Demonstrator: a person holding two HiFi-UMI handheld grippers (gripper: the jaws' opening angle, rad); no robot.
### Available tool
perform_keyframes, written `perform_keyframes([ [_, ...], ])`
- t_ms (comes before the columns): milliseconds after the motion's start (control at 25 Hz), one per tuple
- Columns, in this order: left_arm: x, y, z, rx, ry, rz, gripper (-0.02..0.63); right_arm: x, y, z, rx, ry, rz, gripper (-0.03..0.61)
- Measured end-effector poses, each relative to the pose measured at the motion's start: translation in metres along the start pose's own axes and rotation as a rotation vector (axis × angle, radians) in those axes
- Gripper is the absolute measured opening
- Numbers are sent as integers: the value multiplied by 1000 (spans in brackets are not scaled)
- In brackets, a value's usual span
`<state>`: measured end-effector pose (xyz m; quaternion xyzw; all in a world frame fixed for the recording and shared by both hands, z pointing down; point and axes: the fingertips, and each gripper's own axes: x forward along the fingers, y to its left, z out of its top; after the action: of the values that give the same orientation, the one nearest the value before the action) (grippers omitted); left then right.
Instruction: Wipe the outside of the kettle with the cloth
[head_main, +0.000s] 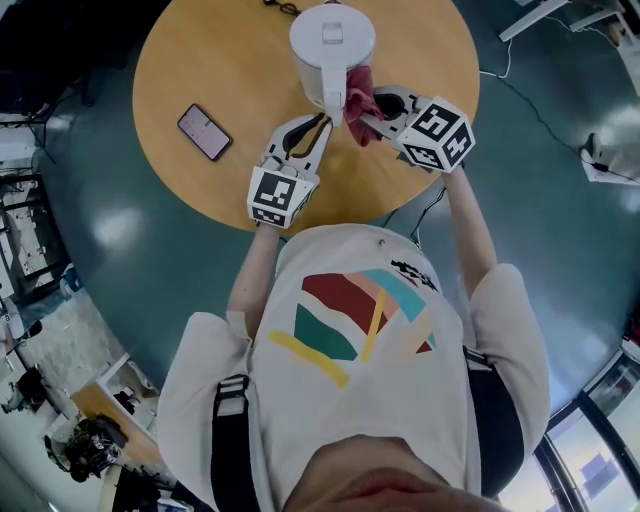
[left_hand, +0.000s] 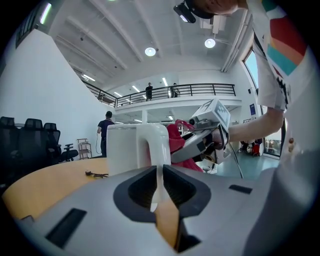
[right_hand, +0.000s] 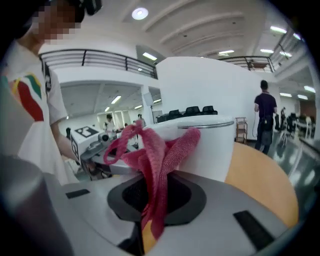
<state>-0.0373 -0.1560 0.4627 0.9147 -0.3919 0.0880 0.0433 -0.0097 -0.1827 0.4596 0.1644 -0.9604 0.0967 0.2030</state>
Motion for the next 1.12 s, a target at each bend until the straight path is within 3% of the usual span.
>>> perform_keyframes([
  [80, 1, 1, -2, -5, -2, -3, 86, 6, 1, -8, -102, 64, -6, 38],
  [360, 1, 0, -2, -24, -4, -3, 86, 19, 1, -16, -257, 149, 18, 38],
  [680, 0, 0, -2, -29, -3, -3, 86, 28, 5, -22, -571, 332, 49, 38],
  [1120, 0, 1, -4, -33, 2, 7, 86, 46, 3, -58, -679, 489, 107, 38],
])
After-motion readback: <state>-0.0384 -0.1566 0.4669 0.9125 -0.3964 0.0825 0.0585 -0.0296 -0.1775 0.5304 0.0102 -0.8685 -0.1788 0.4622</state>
